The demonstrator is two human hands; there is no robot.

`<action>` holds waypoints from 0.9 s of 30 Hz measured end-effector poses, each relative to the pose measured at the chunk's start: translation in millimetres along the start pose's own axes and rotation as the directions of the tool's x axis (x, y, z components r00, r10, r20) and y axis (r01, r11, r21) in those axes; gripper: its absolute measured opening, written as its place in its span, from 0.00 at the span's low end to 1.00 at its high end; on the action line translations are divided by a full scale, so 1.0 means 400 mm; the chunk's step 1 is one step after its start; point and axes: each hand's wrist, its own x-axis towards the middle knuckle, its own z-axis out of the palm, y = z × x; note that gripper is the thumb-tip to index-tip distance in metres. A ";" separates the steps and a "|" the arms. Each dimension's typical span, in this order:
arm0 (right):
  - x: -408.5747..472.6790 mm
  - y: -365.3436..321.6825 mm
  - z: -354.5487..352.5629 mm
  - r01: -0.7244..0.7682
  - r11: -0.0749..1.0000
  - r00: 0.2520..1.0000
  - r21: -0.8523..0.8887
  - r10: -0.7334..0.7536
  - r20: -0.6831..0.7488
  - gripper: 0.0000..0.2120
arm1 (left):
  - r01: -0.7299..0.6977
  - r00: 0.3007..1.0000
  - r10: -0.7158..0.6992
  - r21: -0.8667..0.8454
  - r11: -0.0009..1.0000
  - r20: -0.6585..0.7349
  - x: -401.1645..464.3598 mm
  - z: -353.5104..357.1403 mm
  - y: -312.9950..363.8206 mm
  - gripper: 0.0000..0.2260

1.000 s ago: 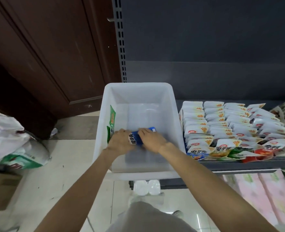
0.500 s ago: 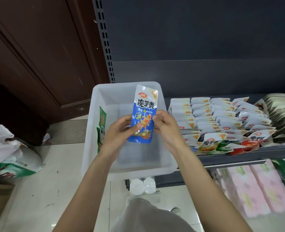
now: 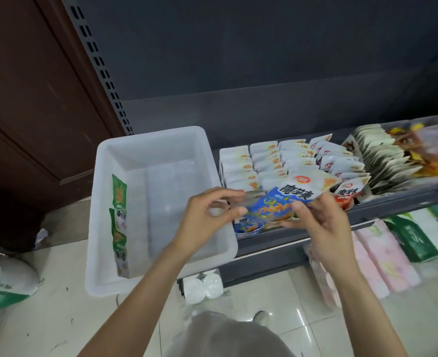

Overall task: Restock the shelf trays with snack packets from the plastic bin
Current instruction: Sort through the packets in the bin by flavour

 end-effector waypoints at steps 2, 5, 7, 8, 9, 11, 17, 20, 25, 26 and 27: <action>-0.018 0.022 -0.040 0.010 1.000 0.996 0.026 -0.007 -0.092 0.07 | -0.092 0.996 0.086 0.346 0.934 0.034 0.017 0.007 -0.040 0.12; -0.028 0.061 -0.067 0.007 1.000 0.996 0.003 -0.007 -0.091 0.04 | -0.119 0.993 0.096 0.574 0.810 0.070 0.033 0.019 -0.075 0.13; -0.024 0.087 -0.057 0.005 0.999 1.000 -0.048 -0.005 -0.019 0.05 | -0.142 0.990 0.123 0.610 0.780 0.073 0.048 0.025 -0.077 0.12; -0.019 0.106 -0.049 0.003 0.995 1.000 -0.095 -0.001 0.015 0.07 | -0.153 0.988 0.136 0.620 0.770 0.074 0.056 0.027 -0.076 0.12; -0.013 0.125 -0.040 0.001 0.989 0.999 -0.145 0.005 0.044 0.06 | -0.155 0.987 0.142 0.626 0.764 0.071 0.065 0.027 -0.076 0.12; 0.003 0.171 -0.026 0.014 0.965 0.996 -0.261 0.009 0.087 0.03 | -0.143 0.989 0.131 0.633 0.761 0.067 0.078 0.027 -0.078 0.12; 0.047 0.243 -0.004 0.100 0.848 0.990 -0.521 -0.032 0.138 0.12 | -0.145 0.989 0.127 0.606 0.782 0.073 0.086 0.027 -0.083 0.12; 0.045 0.254 0.009 0.225 0.711 0.974 -0.667 -0.158 0.160 0.11 | -0.142 0.990 0.121 0.598 0.789 0.075 0.088 0.025 -0.087 0.12; 0.024 0.311 0.023 0.225 0.504 0.973 -0.834 -0.166 0.162 0.05 | -0.141 0.990 0.128 0.600 0.787 0.065 0.088 0.023 -0.100 0.12; 0.018 0.323 0.025 0.203 0.494 0.977 -0.845 -0.157 0.143 0.05 | -0.147 0.989 0.135 0.597 0.789 0.064 0.086 0.023 -0.101 0.12; 0.015 0.328 0.028 0.189 0.484 0.979 -0.854 -0.163 0.124 0.05 | -0.152 0.988 0.140 0.596 0.789 0.067 0.085 0.024 -0.102 0.11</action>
